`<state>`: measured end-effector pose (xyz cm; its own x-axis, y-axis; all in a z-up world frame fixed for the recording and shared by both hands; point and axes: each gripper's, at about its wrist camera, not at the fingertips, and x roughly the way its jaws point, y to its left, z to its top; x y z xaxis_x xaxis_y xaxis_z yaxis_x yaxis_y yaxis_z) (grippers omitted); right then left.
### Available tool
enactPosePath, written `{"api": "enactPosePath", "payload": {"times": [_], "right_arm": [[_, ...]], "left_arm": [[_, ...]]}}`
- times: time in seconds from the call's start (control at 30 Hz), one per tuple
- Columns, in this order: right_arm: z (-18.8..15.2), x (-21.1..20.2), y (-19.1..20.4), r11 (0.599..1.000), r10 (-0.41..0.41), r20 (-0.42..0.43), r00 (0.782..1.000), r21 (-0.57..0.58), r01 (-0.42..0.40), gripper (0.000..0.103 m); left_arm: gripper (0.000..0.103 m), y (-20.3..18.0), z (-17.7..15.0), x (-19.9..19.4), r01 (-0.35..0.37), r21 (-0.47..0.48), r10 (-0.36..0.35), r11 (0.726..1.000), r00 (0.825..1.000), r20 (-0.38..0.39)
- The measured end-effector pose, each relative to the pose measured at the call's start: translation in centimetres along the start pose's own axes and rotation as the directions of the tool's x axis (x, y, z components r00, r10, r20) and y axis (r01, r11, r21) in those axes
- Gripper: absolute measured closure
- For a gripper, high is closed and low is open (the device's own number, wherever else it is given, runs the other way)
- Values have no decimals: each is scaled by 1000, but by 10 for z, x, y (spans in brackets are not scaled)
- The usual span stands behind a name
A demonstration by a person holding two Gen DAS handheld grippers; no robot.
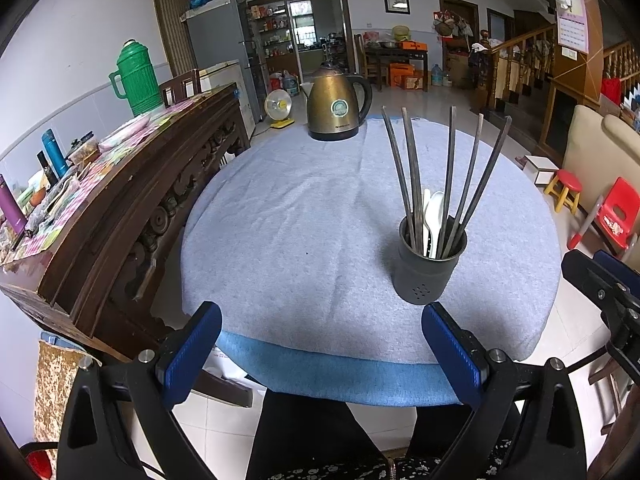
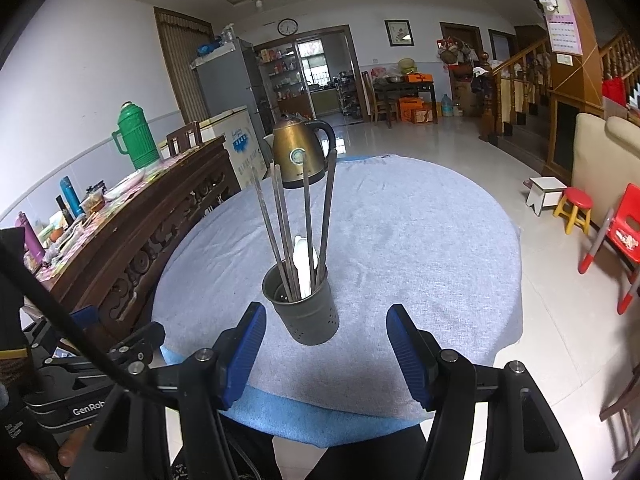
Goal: Organize utensils
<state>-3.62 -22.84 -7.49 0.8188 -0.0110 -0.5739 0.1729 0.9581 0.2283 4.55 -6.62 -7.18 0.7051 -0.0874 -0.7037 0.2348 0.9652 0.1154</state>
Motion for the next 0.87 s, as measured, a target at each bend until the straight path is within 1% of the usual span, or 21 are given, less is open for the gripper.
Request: {"api": "enactPosePath", "payload": {"times": [0.3,0.43,0.57,0.63,0.67,0.73,0.83,0.87], "right_arm": [[6,4,-1,1000,-2,2,1000,-1,2,37],[10,11,0,1000,1,-13,1000,-4,-1,37],[14,22,1,1000,5,-29,1000,-12,-5,37],[15,27,-2,1000,0,-24,1000,-13,0,37],[15,30,-7,1000,-9,-17,1000,-9,9,37],[17,38,-19,999,-35,-19,999,9,35,37],[19,59,-53,992,-97,-57,994,73,101,37],[20,65,-62,989,-113,-66,991,90,119,37]], "left_arm": [[3,1,6,1,-11,5,11,1000,1000,2],[3,6,9,8,-12,-8,12,1000,1000,-14],[3,8,13,12,-6,-11,6,1000,1000,2],[3,9,16,16,8,-12,-8,1000,1000,4],[3,10,18,20,26,-11,-26,1000,1000,1],[3,12,19,26,30,-17,-30,999,1000,6],[3,13,22,32,38,-13,-37,999,998,41],[3,11,25,34,27,-5,-26,1000,998,54]]}}
